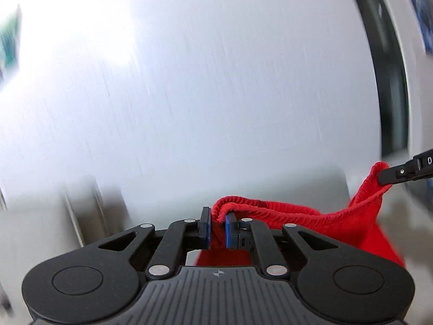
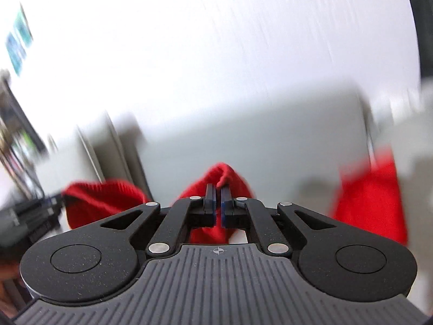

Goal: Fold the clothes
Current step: 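Lift the red garment high with both grippers holding the waistband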

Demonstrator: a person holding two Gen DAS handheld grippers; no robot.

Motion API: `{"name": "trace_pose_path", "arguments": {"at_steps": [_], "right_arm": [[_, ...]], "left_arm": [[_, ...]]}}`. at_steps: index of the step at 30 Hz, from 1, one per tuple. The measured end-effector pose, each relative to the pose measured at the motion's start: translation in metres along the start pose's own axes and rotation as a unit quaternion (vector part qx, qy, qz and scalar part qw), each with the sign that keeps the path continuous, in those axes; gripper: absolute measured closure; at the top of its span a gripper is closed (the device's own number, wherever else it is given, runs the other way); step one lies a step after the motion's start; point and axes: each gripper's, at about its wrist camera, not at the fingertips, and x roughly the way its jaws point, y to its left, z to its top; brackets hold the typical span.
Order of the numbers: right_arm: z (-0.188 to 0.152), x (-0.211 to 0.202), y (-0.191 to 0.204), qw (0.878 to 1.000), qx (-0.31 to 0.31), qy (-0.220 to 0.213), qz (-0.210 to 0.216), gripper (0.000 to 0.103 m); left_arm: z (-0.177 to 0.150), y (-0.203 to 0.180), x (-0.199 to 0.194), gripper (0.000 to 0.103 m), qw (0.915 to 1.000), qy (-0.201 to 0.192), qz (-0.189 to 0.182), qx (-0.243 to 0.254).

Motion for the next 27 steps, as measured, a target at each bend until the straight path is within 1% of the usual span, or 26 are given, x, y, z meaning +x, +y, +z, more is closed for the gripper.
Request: {"name": "trace_pose_path", "arguments": {"at_steps": [2,3,4,5,6,7,8,9,11,12,14,15,16,17,18,20,22,23,24,25,27], "right_arm": [[0.054,-0.04,0.034,0.996,-0.024,-0.085,0.014,0.101],[0.068,-0.059,0.046,0.993,-0.034,-0.116,0.017,0.101],[0.086,-0.089,0.063,0.986,-0.048,-0.16,0.02,0.101],[0.09,-0.102,0.07,0.983,-0.056,-0.171,0.021,0.101],[0.093,-0.111,0.075,0.983,-0.064,-0.172,0.021,0.101],[0.094,-0.121,0.081,0.984,-0.078,-0.158,0.016,0.101],[0.095,-0.131,0.086,0.985,-0.091,-0.147,0.012,0.101],[0.094,-0.142,0.089,0.984,-0.097,-0.147,0.013,0.101],[0.093,-0.162,0.095,0.983,-0.108,-0.147,0.014,0.101],[0.094,-0.17,0.098,0.982,-0.11,-0.151,0.017,0.101],[0.101,-0.206,0.113,0.975,-0.128,-0.183,0.02,0.101],[0.103,-0.218,0.119,0.972,-0.135,-0.193,0.021,0.101],[0.106,-0.237,0.129,0.966,-0.148,-0.21,0.021,0.101],[0.11,-0.255,0.139,0.961,-0.161,-0.225,0.021,0.101],[0.112,-0.264,0.145,0.958,-0.172,-0.23,0.016,0.101],[0.115,-0.281,0.156,0.952,-0.193,-0.237,0.005,0.101],[0.114,-0.276,0.154,0.955,-0.194,-0.224,-0.002,0.101],[0.112,-0.266,0.147,0.961,-0.188,-0.203,-0.004,0.1],[0.11,-0.256,0.14,0.966,-0.181,-0.182,-0.006,0.1],[0.105,-0.239,0.129,0.972,-0.171,-0.164,-0.005,0.1],[0.095,-0.209,0.108,0.98,-0.152,-0.128,-0.001,0.1]], "left_arm": [[0.054,0.016,-0.029,0.093,0.9976,-0.068,0.004,0.003],[0.076,0.022,-0.046,0.093,0.9954,-0.096,0.002,0.007],[0.092,0.027,-0.061,0.093,0.9933,-0.114,0.002,0.015],[0.097,0.027,-0.068,0.093,0.9928,-0.118,0.004,0.025],[0.102,0.028,-0.076,0.093,0.9923,-0.119,0.004,0.035],[0.104,0.028,-0.082,0.093,0.9928,-0.11,-0.001,0.046],[0.105,0.029,-0.085,0.093,0.9937,-0.102,-0.009,0.045],[0.105,0.031,-0.088,0.093,0.9944,-0.095,-0.017,0.042],[0.111,0.038,-0.098,0.092,0.9948,-0.09,-0.04,0.023],[0.119,0.042,-0.107,0.092,0.9939,-0.101,-0.041,0.015],[0.135,0.052,-0.126,0.092,0.9915,-0.123,-0.043,0.001],[0.149,0.058,-0.141,0.091,0.9887,-0.145,-0.04,-0.001],[0.161,0.063,-0.154,0.091,0.9859,-0.163,-0.038,-0.003],[0.165,0.062,-0.159,0.091,0.9856,-0.165,-0.039,-0.003],[0.173,0.065,-0.167,0.091,0.9847,-0.169,-0.042,-0.002],[0.18,0.065,-0.174,0.09,0.9856,-0.159,-0.056,-0.001],[0.173,0.065,-0.168,0.09,0.989,-0.125,-0.078,0.015],[0.167,0.06,-0.161,0.089,0.9895,-0.118,-0.082,0.019],[0.156,0.057,-0.148,0.088,0.9904,-0.096,-0.094,0.031],[0.138,0.055,-0.131,0.088,0.9905,-0.063,-0.114,0.043],[0.113,0.046,-0.102,0.088,0.989,-0.022,-0.138,0.048]]}}
